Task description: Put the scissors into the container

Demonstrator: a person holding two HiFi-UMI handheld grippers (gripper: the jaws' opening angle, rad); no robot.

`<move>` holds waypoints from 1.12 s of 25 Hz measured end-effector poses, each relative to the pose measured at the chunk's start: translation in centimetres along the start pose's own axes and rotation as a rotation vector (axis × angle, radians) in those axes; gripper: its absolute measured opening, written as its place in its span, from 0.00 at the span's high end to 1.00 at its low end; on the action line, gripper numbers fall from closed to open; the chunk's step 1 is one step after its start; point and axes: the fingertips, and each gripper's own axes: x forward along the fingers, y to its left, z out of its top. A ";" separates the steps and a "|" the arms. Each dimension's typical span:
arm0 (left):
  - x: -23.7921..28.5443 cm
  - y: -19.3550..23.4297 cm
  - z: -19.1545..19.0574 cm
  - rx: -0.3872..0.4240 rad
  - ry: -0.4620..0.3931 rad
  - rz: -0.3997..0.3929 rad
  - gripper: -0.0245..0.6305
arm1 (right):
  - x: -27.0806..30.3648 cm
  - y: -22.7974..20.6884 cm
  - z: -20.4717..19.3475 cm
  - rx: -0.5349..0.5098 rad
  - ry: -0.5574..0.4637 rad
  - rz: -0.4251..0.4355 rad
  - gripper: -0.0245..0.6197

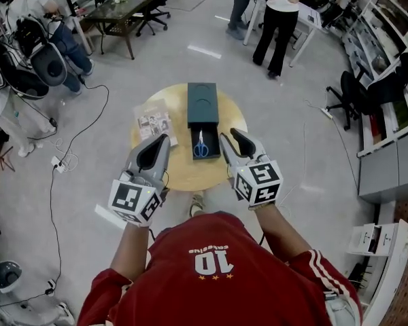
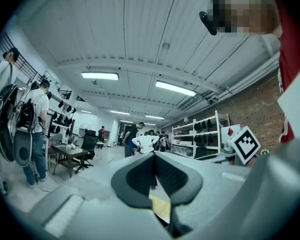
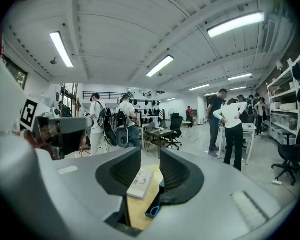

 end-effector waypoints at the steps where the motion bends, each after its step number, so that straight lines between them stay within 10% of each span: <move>1: -0.3 -0.1 0.3 0.004 -0.003 0.004 0.96 | -0.5 0.4 0.6 0.000 -0.015 0.006 0.77; 28: -2.8 -3.4 3.2 -0.020 -0.067 -0.015 0.96 | -5.7 5.5 6.3 -0.003 -0.204 0.072 0.98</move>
